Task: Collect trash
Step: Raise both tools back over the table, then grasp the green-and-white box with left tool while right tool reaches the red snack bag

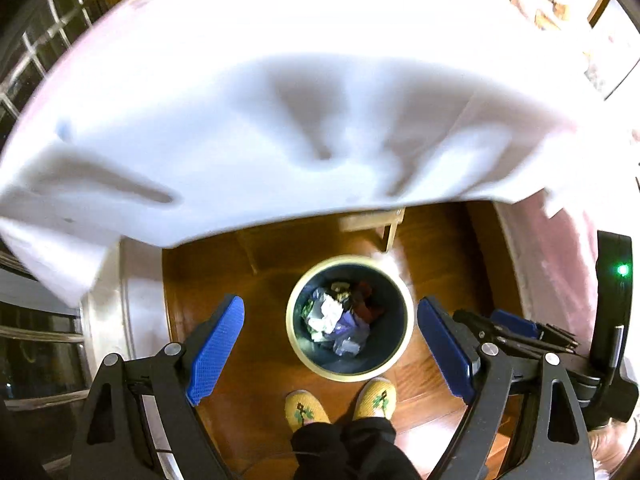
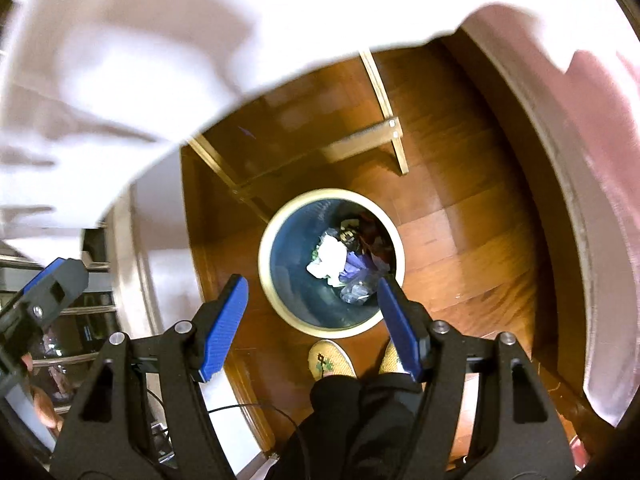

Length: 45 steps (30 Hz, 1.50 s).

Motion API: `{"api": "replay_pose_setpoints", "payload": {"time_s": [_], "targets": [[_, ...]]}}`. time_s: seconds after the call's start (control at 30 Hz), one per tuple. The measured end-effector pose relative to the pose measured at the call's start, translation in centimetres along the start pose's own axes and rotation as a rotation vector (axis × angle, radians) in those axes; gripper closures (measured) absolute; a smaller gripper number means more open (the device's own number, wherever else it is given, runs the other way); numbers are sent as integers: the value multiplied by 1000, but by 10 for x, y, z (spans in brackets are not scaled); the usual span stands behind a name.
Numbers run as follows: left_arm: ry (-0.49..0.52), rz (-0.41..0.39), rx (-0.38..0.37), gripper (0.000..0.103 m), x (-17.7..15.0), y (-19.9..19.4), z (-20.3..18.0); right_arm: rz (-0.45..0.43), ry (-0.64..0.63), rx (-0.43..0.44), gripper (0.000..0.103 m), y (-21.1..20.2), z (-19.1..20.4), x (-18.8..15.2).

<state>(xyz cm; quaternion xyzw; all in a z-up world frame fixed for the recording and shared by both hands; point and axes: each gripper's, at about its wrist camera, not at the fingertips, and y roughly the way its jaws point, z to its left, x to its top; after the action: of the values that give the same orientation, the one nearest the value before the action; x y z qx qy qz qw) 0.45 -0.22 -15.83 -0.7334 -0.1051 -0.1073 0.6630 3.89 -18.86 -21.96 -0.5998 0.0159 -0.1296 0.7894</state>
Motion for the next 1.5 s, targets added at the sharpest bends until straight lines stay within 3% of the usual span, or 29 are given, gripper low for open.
{"api": "replay_pose_setpoints", "payload": {"time_s": [0.27, 0.47, 0.7, 0.8, 0.97, 1.2, 1.4, 1.5], "targets": [[-6, -117, -14, 14, 28, -116, -11, -85, -72, 52, 38, -104, 33, 15], [22, -204, 25, 14, 50, -192, -28, -175, -149, 131, 38, -181, 60, 39], [7, -291, 98, 14, 82, -259, -38, -296, -240, 208, 38, -259, 84, 66], [-27, -311, 97, 14, 99, -278, -35, -333, -264, 230, 38, -280, 89, 76], [-27, -327, 96, 15, 124, -294, -34, -362, -288, 219, 38, -289, 104, 93], [-19, -330, 111, 18, 177, -276, -24, -402, -290, 183, 38, -279, 121, 136], [48, -332, 138, 18, 251, -234, -1, -440, -245, 118, 38, -257, 146, 188], [88, -293, 145, 18, 300, -205, 14, -438, -157, 82, 38, -239, 158, 222]]}}
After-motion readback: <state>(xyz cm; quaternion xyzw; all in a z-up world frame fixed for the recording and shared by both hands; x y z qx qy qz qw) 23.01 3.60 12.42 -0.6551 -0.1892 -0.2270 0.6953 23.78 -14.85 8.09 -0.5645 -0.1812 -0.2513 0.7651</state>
